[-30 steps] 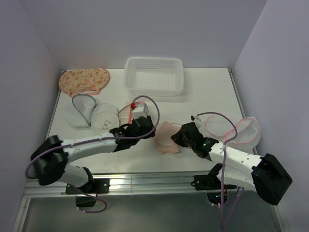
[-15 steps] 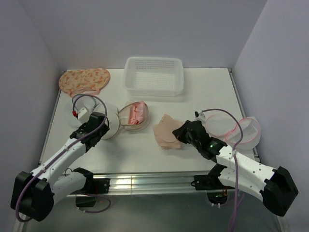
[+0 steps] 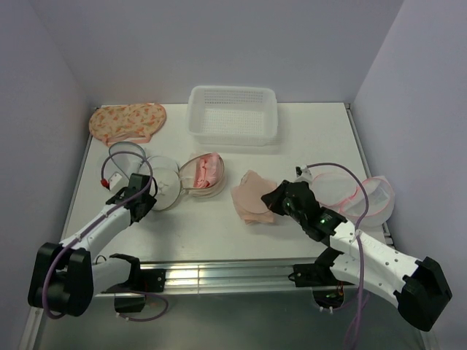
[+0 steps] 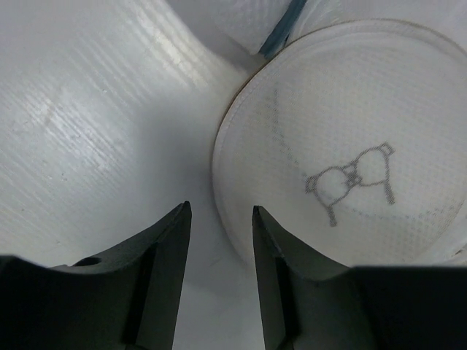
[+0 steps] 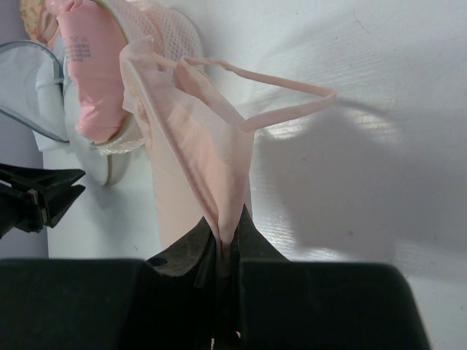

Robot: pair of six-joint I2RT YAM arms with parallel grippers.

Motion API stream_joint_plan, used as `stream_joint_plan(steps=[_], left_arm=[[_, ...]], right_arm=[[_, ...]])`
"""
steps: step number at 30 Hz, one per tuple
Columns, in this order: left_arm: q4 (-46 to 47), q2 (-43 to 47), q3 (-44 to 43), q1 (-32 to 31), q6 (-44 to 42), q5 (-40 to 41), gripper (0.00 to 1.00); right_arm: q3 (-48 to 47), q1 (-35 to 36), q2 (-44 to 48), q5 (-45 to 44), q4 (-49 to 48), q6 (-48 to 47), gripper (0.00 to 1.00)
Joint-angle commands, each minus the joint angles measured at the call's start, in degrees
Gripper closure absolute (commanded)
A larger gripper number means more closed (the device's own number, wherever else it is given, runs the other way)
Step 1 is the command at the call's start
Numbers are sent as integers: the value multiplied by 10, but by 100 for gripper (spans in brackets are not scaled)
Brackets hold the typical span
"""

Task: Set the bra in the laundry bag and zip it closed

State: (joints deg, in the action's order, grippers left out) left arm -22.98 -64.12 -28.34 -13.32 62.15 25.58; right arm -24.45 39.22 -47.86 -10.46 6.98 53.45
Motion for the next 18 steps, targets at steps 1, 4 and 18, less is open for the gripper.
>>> stream_joint_plan(steps=[1,4,18], left_arm=[[16,-30,-61,8,-6,25,54],[12,-58,-78,21,-28,33,50],[28,-140,-100,47,-56,11,49]], right_arm=[[-7,-6,15,4,-14,-12,100],[-3,-8,22,4,-15,-10,100],[6,-20,41,18,-21,-8,100]])
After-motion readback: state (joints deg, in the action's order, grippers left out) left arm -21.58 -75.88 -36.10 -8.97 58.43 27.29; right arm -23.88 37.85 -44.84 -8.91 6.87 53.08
